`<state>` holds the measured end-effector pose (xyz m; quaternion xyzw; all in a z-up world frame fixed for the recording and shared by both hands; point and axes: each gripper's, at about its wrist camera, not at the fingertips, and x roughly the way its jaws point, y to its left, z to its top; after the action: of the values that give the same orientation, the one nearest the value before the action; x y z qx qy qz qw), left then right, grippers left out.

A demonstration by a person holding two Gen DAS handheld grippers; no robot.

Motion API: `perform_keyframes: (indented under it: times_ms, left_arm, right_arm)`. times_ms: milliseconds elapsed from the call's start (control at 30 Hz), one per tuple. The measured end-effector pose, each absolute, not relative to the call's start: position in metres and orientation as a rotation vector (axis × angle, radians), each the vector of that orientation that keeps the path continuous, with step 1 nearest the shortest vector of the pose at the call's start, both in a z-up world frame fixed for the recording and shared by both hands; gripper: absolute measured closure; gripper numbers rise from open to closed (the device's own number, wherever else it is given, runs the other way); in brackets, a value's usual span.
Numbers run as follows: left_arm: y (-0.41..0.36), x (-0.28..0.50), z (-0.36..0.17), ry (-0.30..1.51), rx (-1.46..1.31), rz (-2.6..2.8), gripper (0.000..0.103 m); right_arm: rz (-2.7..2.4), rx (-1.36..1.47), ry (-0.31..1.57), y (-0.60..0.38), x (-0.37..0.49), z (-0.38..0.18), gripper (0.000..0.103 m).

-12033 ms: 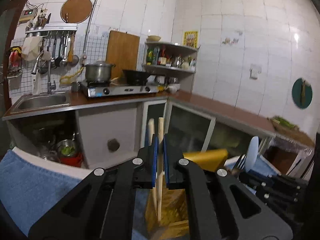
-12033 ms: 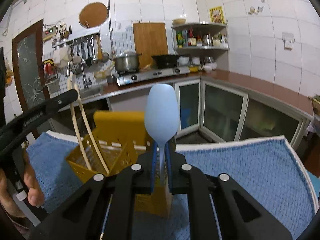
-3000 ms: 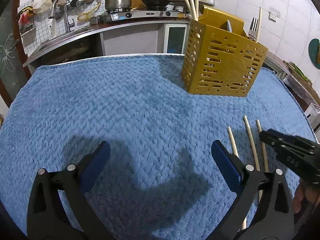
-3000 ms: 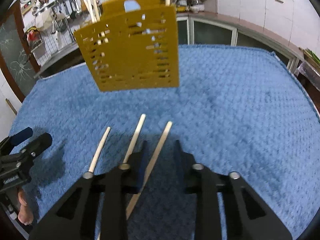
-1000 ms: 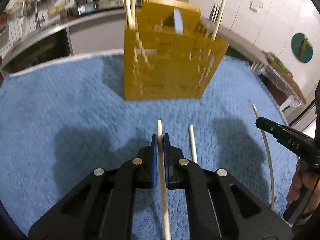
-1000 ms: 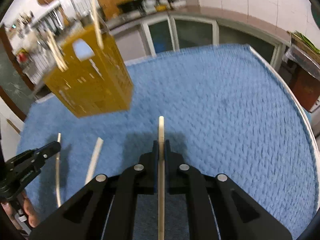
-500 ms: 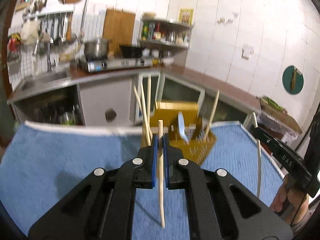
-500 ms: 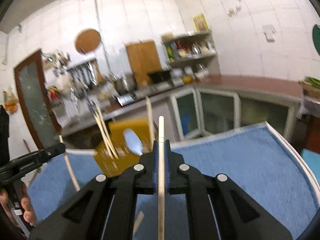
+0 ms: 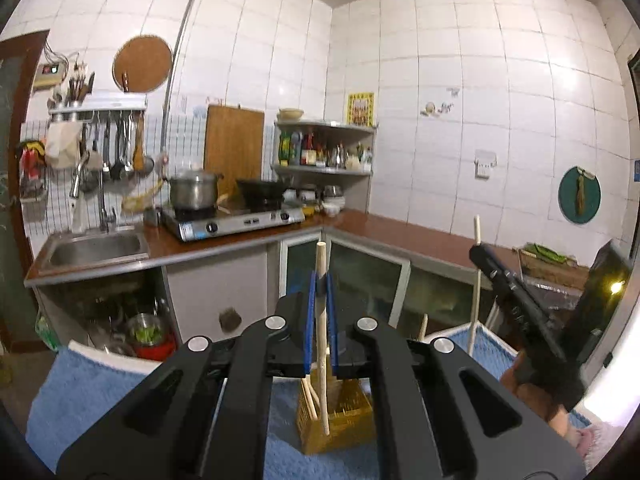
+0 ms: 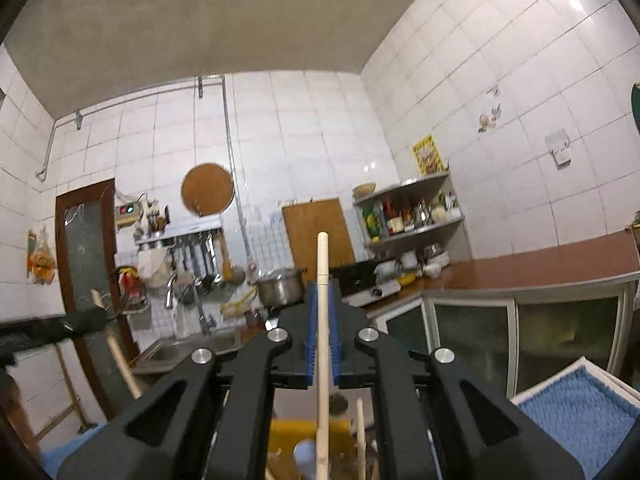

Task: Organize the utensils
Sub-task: 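Carry the chopsticks with both tools up over the yellow holder, then drop the chopsticks into the holder with both tools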

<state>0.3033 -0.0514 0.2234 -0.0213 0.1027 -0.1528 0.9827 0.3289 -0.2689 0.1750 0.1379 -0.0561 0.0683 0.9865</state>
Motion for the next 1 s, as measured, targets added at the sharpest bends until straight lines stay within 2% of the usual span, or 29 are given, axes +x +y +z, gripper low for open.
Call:
perform_keyframes:
  times_ms: [233, 467, 867, 967, 1000]
  left_arm:
    - [-0.061, 0.328, 0.229, 0.159, -0.046, -0.305, 0.099]
    - [-0.083, 0.356, 0.180, 0.233, 0.001, -0.317, 0.099]
    - [-0.061, 0.392, 0.099, 0.422, -0.048, -0.246, 0.098]
    - [-0.057, 0.396, 0.091, 0.483, -0.076, -0.237, 0.092]
    - [-0.055, 0.396, 0.088, 0.512, -0.089, -0.234, 0.085]
  right_arm:
    - [0.082, 0.295, -0.199, -0.267, 0.352, 0.174, 0.097]
    - [0.059, 0.205, -0.177, -0.256, 0.371, 0.150, 0.097]
    - [0.054, 0.107, 0.118, -0.259, 0.375, 0.101, 0.096]
    - [0.057, 0.090, 0.204, -0.258, 0.372, 0.095, 0.094]
    - [0.057, 0.086, 0.228, -0.259, 0.372, 0.093, 0.093]
